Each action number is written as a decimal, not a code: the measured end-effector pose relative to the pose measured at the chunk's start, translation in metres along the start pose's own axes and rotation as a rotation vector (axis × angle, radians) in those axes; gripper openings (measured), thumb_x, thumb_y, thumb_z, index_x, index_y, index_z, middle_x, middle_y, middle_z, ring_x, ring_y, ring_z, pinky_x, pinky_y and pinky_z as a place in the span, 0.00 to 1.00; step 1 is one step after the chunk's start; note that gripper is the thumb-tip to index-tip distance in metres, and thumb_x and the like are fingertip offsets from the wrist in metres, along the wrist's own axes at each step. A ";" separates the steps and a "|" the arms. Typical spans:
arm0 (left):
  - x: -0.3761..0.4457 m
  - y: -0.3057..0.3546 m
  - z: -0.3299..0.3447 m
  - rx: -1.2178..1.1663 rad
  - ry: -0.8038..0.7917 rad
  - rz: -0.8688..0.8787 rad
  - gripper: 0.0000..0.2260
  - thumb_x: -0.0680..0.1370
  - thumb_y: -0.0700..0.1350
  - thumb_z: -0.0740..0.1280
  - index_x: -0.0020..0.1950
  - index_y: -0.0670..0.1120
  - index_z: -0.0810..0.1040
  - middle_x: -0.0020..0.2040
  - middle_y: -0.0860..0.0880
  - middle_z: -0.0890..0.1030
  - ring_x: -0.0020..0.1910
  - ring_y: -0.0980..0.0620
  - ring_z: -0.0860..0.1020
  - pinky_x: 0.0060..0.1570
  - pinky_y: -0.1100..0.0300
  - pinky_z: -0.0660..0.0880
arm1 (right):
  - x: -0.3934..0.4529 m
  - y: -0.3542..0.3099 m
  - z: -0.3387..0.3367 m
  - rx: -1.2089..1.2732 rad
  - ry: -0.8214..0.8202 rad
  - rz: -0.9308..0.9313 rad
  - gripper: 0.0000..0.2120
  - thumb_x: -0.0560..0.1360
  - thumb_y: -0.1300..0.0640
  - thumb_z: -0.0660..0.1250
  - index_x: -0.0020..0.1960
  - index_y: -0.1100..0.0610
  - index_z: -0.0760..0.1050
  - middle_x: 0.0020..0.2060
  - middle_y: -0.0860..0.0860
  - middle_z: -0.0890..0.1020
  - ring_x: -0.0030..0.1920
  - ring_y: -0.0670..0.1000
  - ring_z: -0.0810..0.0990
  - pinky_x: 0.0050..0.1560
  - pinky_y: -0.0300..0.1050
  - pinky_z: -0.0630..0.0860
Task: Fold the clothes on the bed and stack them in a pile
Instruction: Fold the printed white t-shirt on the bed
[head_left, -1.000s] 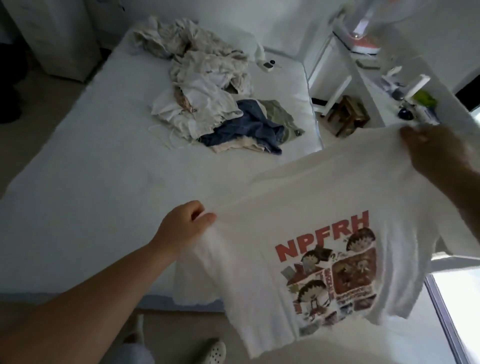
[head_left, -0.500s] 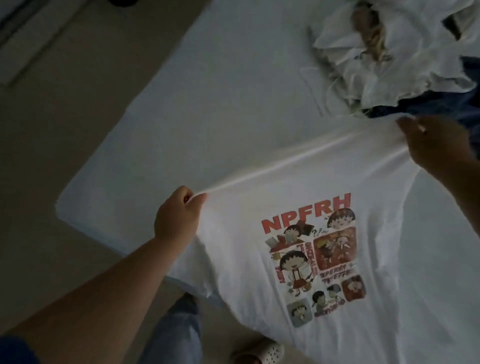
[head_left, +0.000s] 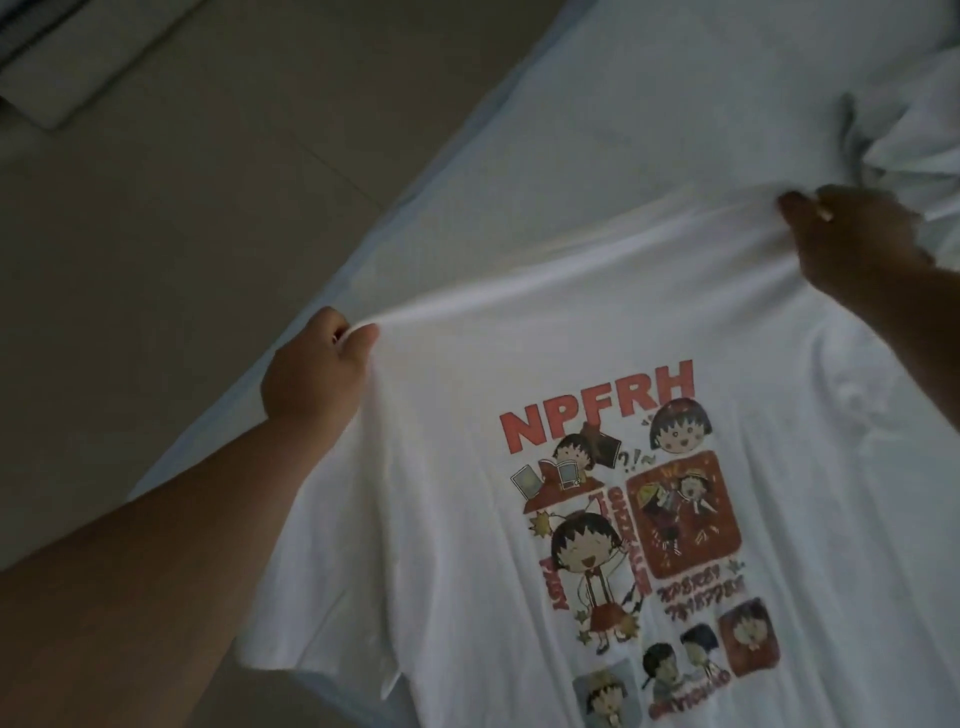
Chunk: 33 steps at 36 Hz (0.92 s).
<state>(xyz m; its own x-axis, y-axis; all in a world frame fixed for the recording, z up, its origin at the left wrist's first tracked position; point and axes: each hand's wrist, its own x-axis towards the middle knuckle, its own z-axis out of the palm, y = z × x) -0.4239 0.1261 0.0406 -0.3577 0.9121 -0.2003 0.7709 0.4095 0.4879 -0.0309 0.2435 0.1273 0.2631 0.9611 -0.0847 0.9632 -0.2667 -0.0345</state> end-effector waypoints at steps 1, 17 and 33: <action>0.006 0.000 0.003 0.028 -0.004 0.005 0.13 0.78 0.54 0.62 0.41 0.46 0.68 0.38 0.40 0.76 0.41 0.38 0.73 0.36 0.54 0.61 | 0.004 -0.002 0.005 -0.002 -0.003 0.002 0.23 0.80 0.46 0.56 0.63 0.65 0.72 0.60 0.70 0.73 0.61 0.67 0.71 0.62 0.52 0.65; -0.004 0.018 0.063 0.401 -0.382 0.547 0.33 0.77 0.63 0.53 0.77 0.54 0.46 0.78 0.49 0.43 0.76 0.50 0.40 0.72 0.52 0.39 | -0.088 -0.058 0.110 0.057 -0.503 -0.312 0.36 0.75 0.36 0.55 0.76 0.45 0.43 0.76 0.48 0.41 0.75 0.50 0.38 0.69 0.50 0.43; -0.056 0.006 -0.009 -0.045 -0.202 0.290 0.20 0.71 0.44 0.68 0.63 0.43 0.76 0.63 0.40 0.75 0.65 0.41 0.71 0.65 0.53 0.62 | -0.177 -0.086 0.080 0.198 -0.446 -0.211 0.24 0.76 0.51 0.63 0.69 0.58 0.65 0.67 0.56 0.68 0.67 0.56 0.65 0.67 0.52 0.61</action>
<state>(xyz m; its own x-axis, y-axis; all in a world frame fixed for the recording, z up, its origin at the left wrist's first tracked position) -0.4045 0.0775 0.0621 -0.0119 0.9777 -0.2099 0.7994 0.1354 0.5853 -0.1643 0.0908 0.0652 -0.0257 0.8825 -0.4697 0.9522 -0.1214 -0.2803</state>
